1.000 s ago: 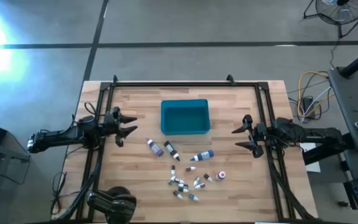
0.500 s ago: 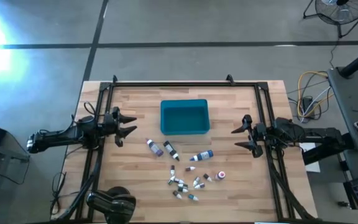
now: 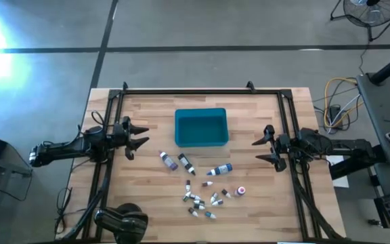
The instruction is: Pick & Place food coloring
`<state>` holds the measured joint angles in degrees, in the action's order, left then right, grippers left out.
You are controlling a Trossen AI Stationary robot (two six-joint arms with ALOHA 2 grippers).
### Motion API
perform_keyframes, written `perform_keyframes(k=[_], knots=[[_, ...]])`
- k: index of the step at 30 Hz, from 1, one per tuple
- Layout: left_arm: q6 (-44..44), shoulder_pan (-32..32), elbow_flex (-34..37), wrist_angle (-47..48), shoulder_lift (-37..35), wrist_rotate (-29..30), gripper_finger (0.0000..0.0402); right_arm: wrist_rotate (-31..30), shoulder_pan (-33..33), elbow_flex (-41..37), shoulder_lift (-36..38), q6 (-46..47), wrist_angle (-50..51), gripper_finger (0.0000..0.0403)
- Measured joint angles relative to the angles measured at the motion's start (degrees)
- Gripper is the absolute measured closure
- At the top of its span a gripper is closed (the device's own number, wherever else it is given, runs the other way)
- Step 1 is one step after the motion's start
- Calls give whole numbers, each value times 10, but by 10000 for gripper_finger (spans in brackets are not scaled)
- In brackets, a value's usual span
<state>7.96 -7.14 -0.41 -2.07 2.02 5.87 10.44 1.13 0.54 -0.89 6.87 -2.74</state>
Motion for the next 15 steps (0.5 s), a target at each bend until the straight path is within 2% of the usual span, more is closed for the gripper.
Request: perform_keyframes(k=[10, 11, 15], knots=[[0, 0, 0, 0, 0, 0, 226, -4, 0, 0, 0, 17, -6, 154], [0, 0, 0, 0, 0, 0, 226, -14, 0, 0, -1, 57, -14, 154], [0, 0, 0, 0, 0, 0, 226, -64, 0, 0, -2, 324, -35, 154]])
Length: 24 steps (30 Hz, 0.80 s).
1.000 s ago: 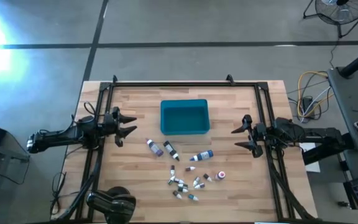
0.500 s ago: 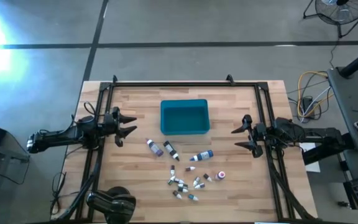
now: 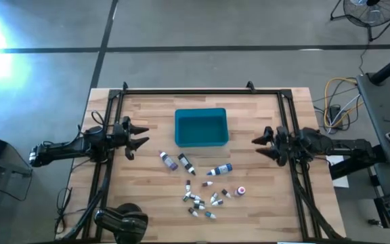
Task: Pick & Place food coloring
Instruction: Put the pink food coloring bottle into the blue bin
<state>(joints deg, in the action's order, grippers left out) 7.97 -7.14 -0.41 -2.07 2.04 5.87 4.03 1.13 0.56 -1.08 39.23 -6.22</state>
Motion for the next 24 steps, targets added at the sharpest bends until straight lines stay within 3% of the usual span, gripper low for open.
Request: perform_keyframes(k=[2, 7, 11, 17, 22, 24], knots=[[0, 0, 0, 0, 0, 0, 226, -29, 0, 0, -1, 66, -1, 154], [0, 0, 0, 0, 0, 0, 226, -67, 0, 0, -5, 96, -1, 154], [0, 0, 0, 0, 0, 0, 226, -88, 0, 0, -5, 200, -25, 154], [0, 0, 0, 0, 0, 0, 226, -110, 0, 0, -19, 256, -43, 154], [0, 0, 0, 0, 0, 0, 226, -30, -8, 0, -63, 345, -39, 154], [0, 0, 0, 0, 0, 0, 226, -37, -26, 3, -95, 371, -34, 154]])
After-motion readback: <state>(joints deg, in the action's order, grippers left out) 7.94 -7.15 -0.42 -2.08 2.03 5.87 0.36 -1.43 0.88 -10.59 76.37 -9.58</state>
